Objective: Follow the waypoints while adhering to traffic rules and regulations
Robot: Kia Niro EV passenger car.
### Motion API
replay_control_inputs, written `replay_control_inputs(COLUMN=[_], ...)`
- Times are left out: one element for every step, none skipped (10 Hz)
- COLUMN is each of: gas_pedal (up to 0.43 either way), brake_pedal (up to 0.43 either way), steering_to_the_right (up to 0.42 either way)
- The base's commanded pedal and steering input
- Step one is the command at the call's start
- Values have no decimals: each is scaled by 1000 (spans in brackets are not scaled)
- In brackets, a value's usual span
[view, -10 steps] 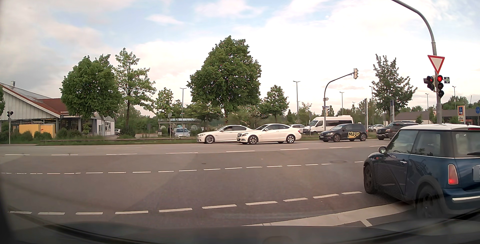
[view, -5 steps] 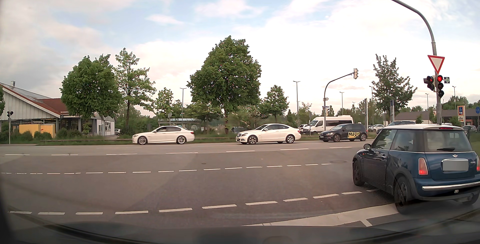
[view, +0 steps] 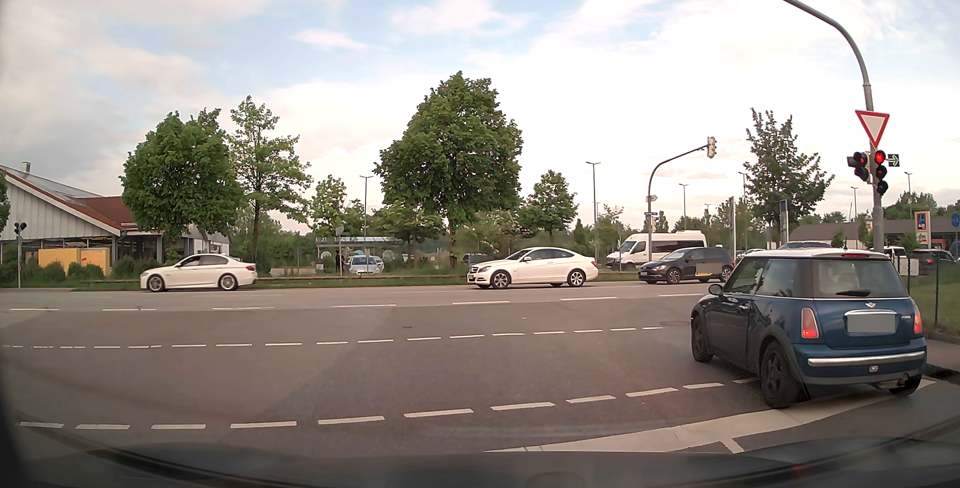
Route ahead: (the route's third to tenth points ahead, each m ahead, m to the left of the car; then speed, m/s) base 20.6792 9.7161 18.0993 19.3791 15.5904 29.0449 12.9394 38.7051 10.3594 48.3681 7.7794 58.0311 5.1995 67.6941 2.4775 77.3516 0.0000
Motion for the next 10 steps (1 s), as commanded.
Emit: replay_control_inputs(gas_pedal=[0,0,0,0,0,0,0,0,0,0], brake_pedal=[360,360,360,360,366,360,360,360,360,360], steering_to_the_right=[-1,-2,-1,-1,-1,-1,-1,-1,-1,-1])
